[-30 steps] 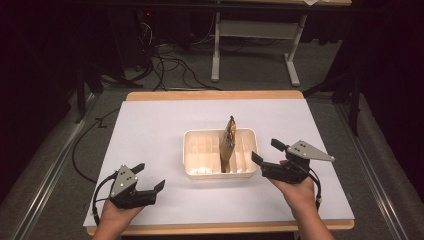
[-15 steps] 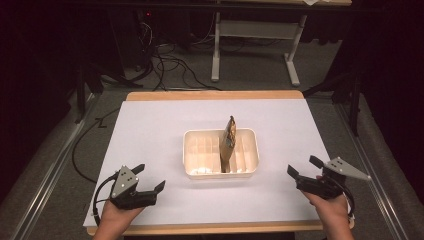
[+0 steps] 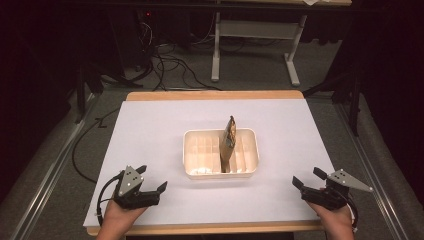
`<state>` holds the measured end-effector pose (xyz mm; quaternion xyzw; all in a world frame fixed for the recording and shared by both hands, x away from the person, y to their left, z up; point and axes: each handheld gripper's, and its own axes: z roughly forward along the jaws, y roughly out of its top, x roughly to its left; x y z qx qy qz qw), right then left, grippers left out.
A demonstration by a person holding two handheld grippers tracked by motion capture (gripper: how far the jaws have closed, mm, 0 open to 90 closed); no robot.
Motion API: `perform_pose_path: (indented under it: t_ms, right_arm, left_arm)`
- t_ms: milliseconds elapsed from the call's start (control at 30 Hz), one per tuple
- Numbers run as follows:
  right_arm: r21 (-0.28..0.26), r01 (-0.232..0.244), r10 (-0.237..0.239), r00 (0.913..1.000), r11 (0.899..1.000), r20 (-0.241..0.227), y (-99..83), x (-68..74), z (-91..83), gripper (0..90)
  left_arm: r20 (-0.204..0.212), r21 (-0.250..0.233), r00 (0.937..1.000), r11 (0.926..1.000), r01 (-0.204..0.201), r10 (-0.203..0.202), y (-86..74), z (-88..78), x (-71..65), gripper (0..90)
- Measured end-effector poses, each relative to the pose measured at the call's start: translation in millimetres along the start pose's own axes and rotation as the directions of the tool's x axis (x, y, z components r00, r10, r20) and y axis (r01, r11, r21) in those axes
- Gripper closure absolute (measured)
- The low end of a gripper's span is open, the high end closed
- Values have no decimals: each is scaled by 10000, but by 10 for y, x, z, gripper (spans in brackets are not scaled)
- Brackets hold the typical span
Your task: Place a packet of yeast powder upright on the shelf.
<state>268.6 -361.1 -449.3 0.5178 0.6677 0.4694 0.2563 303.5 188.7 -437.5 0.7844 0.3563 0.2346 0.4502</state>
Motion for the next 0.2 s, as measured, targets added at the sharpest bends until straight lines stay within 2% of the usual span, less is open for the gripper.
perform_pose_path:
  t_ms: [200]
  right_arm:
    - [-116,-333,333,9994,9994,-39,11,-20,26,83]
  left_arm:
    - [-26,-117,10000,9999,-78,78,1,-52,3,137]
